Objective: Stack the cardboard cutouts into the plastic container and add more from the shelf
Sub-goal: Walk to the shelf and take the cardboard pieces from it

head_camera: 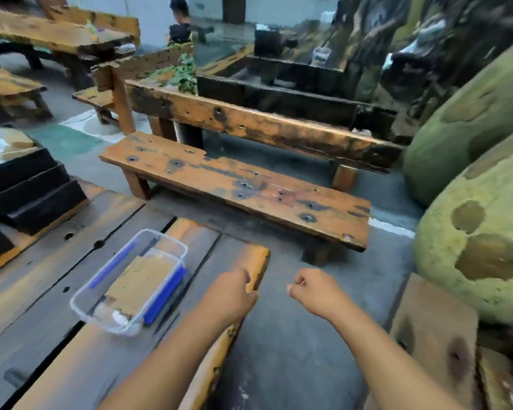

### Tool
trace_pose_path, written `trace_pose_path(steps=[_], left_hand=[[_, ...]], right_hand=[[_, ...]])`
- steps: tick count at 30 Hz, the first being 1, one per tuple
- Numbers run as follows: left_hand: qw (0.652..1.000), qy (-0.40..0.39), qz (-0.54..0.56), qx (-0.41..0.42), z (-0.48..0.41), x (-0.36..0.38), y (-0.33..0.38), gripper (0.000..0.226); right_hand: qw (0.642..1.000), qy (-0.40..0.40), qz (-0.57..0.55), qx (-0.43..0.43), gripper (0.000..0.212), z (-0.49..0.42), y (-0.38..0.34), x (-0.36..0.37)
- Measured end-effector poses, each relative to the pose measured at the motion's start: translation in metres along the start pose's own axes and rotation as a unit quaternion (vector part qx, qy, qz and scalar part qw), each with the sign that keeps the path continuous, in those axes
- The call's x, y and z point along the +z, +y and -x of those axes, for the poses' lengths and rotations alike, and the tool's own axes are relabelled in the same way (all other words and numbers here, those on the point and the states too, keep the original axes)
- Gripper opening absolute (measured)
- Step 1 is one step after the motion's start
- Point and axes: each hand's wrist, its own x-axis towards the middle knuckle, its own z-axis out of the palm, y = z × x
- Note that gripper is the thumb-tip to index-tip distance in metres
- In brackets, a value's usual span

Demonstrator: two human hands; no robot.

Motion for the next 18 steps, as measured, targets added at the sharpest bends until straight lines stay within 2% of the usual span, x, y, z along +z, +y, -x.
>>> trace_pose_path(steps=[5,9,13,18], left_hand=[[0.988,-0.042,-0.076,0.125,-0.029,0.047,0.118,0.043],[0.963,-0.076,-0.112,0.233,-0.031,0.096,0.218,0.04],[0.91,-0.139,-0.159,0.358,-0.004,0.151,0.324,0.038],[0.828,-0.208,-0.213,0.475,0.033,0.204,0.418,0.036]], right_hand=[[0.993,0.08,-0.022,0.086,0.029,0.021,0.111,-0.063],[0.974,0.143,-0.065,0.161,0.024,0.065,0.204,-0.107],[0.933,0.223,-0.095,0.266,0.034,0.138,0.291,-0.135],[0.868,0.295,-0.128,0.378,0.033,0.223,0.35,-0.146]])
